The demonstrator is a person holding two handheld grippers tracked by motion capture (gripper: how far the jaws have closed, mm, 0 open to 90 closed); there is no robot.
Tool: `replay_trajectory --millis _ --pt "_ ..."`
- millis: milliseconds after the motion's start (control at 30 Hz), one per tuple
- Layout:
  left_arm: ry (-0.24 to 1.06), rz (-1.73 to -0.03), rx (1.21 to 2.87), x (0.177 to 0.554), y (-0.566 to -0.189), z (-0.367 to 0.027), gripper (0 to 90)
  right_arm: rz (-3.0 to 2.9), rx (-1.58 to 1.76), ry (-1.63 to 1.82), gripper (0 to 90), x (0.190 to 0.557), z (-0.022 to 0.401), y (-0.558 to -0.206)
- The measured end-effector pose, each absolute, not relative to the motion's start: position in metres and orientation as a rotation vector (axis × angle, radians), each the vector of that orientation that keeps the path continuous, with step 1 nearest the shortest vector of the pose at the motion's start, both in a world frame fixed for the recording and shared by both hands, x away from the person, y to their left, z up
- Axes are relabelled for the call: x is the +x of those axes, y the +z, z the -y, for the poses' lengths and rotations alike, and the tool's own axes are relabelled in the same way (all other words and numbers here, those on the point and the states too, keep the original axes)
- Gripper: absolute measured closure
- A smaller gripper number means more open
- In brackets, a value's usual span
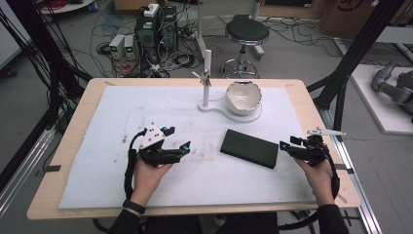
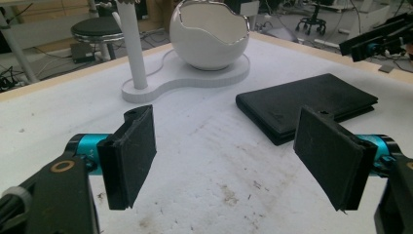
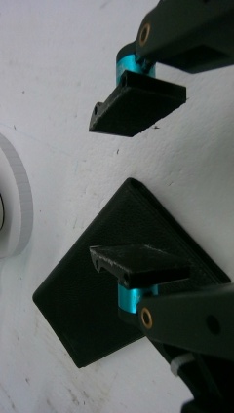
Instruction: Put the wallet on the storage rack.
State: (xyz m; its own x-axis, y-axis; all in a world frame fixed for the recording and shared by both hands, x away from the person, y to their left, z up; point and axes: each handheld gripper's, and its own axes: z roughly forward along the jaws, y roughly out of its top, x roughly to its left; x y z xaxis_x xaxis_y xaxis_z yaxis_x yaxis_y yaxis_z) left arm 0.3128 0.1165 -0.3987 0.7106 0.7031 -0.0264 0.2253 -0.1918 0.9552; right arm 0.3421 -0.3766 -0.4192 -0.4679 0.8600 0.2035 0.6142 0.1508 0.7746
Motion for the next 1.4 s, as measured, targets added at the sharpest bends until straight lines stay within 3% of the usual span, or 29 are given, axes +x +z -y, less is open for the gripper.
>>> replay_trajectory --millis 200,667,867,1400 --pt "0.501 -0.736 1.772 0.307 -0.400 -0.113 23.4 -2.205 1.469 1.161 44.0 0.357 0.373 -0.429" --pt "0.496 -0.726 1.782 0.299 -0.403 -0.115 23.6 -2.317 1.590 1.200 43.1 0.374 0.371 -0.444" --pt "0.492 -0.722 1.790 0.298 -0.404 -0.114 23.6 -2.367 1.584 1.250 51.4 0.376 0.370 -0.446" --pt "0.482 -0.703 1.808 0.298 -0.405 -0.106 23.9 -2.384 1.564 1.298 47.4 0.380 0.369 -0.449"
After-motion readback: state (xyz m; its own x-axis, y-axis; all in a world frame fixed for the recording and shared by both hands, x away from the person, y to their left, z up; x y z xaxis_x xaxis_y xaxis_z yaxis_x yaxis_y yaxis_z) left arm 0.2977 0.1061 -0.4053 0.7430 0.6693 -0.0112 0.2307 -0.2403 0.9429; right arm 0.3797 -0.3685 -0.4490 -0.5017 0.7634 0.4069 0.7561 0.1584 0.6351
